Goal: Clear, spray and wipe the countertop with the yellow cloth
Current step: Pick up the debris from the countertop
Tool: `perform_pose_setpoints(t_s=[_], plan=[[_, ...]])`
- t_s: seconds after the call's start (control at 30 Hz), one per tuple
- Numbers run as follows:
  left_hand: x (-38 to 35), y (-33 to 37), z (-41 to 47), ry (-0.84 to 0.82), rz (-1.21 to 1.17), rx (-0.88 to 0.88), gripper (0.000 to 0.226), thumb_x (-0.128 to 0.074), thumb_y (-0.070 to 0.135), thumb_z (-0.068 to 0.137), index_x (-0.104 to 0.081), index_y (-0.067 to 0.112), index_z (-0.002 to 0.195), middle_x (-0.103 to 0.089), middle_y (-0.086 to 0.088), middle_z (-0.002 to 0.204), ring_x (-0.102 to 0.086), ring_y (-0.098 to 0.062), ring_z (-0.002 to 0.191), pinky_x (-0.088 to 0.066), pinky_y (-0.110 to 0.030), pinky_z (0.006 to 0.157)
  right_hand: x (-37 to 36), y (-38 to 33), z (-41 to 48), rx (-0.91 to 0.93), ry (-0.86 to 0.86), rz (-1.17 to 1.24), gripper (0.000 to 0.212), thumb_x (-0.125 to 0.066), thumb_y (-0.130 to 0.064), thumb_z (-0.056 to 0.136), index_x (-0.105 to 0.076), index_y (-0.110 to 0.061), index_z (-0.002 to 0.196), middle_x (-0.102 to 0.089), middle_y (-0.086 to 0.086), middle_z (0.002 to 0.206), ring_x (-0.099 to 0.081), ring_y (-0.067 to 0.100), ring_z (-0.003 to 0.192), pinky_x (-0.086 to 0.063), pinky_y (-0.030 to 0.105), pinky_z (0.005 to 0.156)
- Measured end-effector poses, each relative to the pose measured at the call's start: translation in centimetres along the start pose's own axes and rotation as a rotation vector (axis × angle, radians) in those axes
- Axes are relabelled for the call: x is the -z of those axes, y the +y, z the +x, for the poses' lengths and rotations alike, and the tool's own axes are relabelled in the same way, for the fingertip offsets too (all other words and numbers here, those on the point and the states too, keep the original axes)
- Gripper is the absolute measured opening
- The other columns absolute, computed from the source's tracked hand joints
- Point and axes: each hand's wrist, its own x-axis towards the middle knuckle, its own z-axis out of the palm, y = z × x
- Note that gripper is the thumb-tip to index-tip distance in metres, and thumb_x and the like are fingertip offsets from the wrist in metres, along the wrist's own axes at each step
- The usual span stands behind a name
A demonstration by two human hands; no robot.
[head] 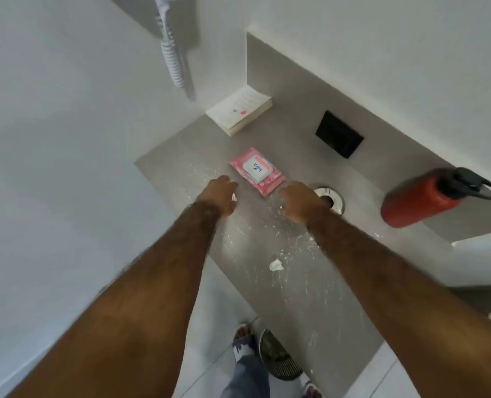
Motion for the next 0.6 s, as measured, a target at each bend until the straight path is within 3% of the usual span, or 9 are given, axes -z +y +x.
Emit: perform_pose_setpoints(t_s=[0.23, 0.43, 0.6], plan=[[-1.6, 0.3, 0.9, 0.100, -0.038, -0.011, 0.027, -0.064, 0.015, 0.095, -0.069, 0.011, 0.121, -0.059, -0.016, 0.126, -0.059, -0.030, 0.117, -0.046, -0.032, 0.105, -2.2, -0.8, -0.1, -0.042, 0.061, -0.032, 0.030, -0.046, -0.004, 0.101, -0.066, -0.004, 0.124, -0.064, 0.018, 0.130, -0.061, 0.034, 0.123, -0.046, 0.037, 0.100], [-1.8, 0.9, -0.5, 0.127, -0.067, 0.033, 0.025, -0.065, 0.012, 0.093, -0.074, 0.009, 0.117, -0.070, -0.013, 0.121, -0.063, -0.029, 0.114, -0.048, -0.034, 0.103, -2.3, -0.4, -1.3, -0.050, 0.059, -0.056, 0.030, -0.051, 0.000, 0.099, -0.071, -0.004, 0.121, -0.071, 0.015, 0.124, -0.067, 0.033, 0.118, -0.053, 0.036, 0.096], [-1.9, 1.6, -4.6, 0.187, -0.208, 0.090, 0.020, -0.077, 0.024, 0.085, -0.072, 0.012, 0.101, -0.067, -0.006, 0.106, -0.062, -0.022, 0.097, -0.051, -0.031, 0.089, -1.5, 0.3, -4.2, -0.054, 0.115, 0.031, 0.023, -0.057, -0.007, 0.095, -0.067, -0.004, 0.116, -0.064, 0.017, 0.126, -0.063, 0.033, 0.118, -0.049, 0.037, 0.096]])
